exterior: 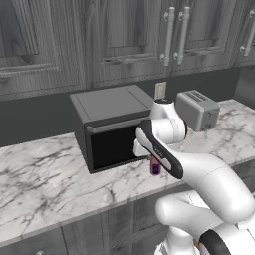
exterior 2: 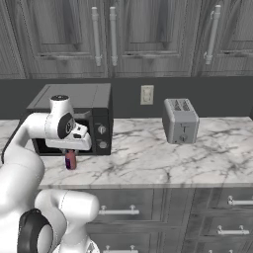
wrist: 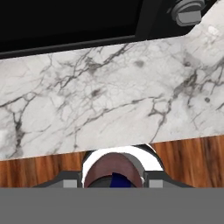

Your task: There is a wine glass and glass cup on the dining counter. Place the wine bottle next to the wine glass and the juice bottle next to the glass cup.

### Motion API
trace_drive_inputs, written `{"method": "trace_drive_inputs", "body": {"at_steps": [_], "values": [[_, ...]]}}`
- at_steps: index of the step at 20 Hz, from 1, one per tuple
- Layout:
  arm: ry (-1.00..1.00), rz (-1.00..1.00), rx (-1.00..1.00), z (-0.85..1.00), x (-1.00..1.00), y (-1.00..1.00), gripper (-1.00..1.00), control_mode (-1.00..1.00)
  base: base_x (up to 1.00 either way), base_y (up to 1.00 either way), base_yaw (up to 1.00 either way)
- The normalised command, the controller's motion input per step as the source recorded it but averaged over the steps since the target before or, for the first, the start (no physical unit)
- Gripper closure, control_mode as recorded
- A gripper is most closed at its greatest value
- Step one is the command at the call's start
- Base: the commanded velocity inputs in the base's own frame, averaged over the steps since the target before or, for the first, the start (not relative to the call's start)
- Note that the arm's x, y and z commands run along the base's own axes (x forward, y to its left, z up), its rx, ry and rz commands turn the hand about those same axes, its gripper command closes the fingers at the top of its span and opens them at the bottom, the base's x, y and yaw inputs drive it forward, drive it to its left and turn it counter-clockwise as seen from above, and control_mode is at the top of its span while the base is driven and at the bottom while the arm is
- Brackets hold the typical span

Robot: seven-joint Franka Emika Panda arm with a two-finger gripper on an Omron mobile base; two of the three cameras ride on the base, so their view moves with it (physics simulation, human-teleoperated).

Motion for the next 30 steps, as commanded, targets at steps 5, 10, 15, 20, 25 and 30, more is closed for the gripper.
{"method": "trace_drive_inputs", "body": {"at_steps": [5, 10, 15, 20, 25, 30], "values": [[0.00, 0.00, 0.00, 0.00, 0.00, 0.00, 1.00, 1.00, -0.18, -0.01, 0.00], [0.00, 0.00, 0.00, 0.00, 0.00, 0.00, 1.00, 1.00, -0.64, 0.00, 0.05], [0.00, 0.00, 0.00, 0.00, 0.00, 0.00, 1.00, 1.00, -0.72, 0.01, 0.10], [0.00, 0.00, 0.00, 0.00, 0.00, 0.00, 1.00, 1.00, -0.16, -0.07, 0.91], [0.00, 0.00, 0.00, 0.00, 0.00, 0.00, 1.00, 1.00, -0.03, -0.03, 1.00], [0.00, 0.00, 0.00, 0.00, 0.00, 0.00, 1.00, 1.00, -0.01, 0.00, 1.00]]}}
